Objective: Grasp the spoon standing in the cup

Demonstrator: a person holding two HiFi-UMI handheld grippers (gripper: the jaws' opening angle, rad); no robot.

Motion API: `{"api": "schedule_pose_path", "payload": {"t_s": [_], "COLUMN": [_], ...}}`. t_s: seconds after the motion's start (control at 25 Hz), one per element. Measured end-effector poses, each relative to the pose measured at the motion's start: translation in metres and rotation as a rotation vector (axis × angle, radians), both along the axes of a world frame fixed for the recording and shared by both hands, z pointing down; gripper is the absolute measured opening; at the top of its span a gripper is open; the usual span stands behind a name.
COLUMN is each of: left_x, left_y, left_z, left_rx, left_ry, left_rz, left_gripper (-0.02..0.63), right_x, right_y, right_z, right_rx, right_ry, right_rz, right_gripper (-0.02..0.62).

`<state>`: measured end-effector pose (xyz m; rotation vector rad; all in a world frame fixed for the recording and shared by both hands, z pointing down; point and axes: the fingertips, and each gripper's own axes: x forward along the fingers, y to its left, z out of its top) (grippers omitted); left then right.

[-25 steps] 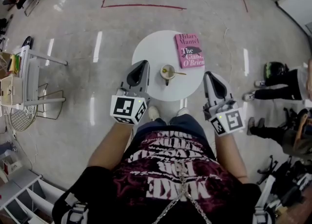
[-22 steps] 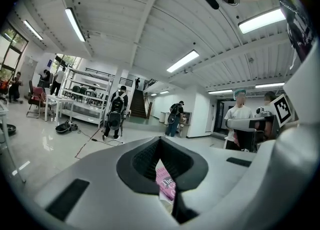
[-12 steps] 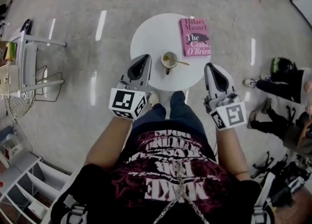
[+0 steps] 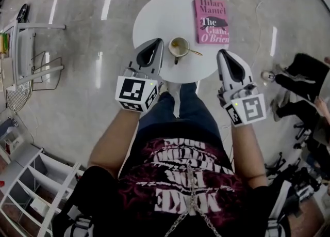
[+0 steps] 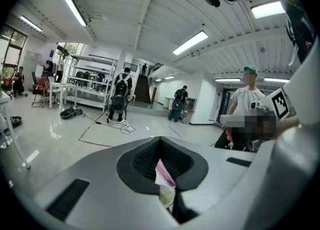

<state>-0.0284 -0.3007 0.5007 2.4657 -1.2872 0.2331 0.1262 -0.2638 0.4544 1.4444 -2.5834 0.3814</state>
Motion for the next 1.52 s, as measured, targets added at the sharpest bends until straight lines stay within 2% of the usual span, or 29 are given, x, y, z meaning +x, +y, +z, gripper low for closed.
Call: {"api": "schedule_pose_path", "payload": {"t_s": [0.44,0.48,0.52,0.56,0.8,1.04,1.52], "left_x": [0.011,0.012,0.012,0.013,0.014,0.019,0.015], "left_y": [0.001,0.002,0.003,0.003,0.005,0.003,0.009], "left_z": [0.074,0.079,0.084,0.089,0.124,0.131,0.143], "left_rx": [-0.11,-0.118,-0.126,-0.133,-0.183,-0.195,-0.215], "left_ry": [-0.036,-0.041,-0.046,-0.05,-0.072,-0.071,-0.094], "left_rz": [0.012,0.015,0.017,0.017,0.005,-0.002,-0.007], "left_gripper": [0.025,0.025,0.025,0.025,0.025,0.025,0.025], "right_x": [-0.009,-0.011,-0.013,-0.015,-0.012,-0.011,-0.014], "right_y": [0.0,0.001,0.003,0.004,0.008,0.01,0.013], "right_z": [0.099,0.108,0.118,0.128,0.178,0.213,0.243], "right_rx": [-0.194,-0.219,-0.244,-0.266,-0.377,-0.479,-0.551], "right_ry": [0.001,-0.003,-0.004,-0.003,0.021,0.003,0.013], "right_rz": [-0.081,-0.09,-0.101,-0.11,-0.101,-0.103,-0.125], "right_gripper": [0.036,0.049,0.102,0.124,0.124,0.124,0.124]}}
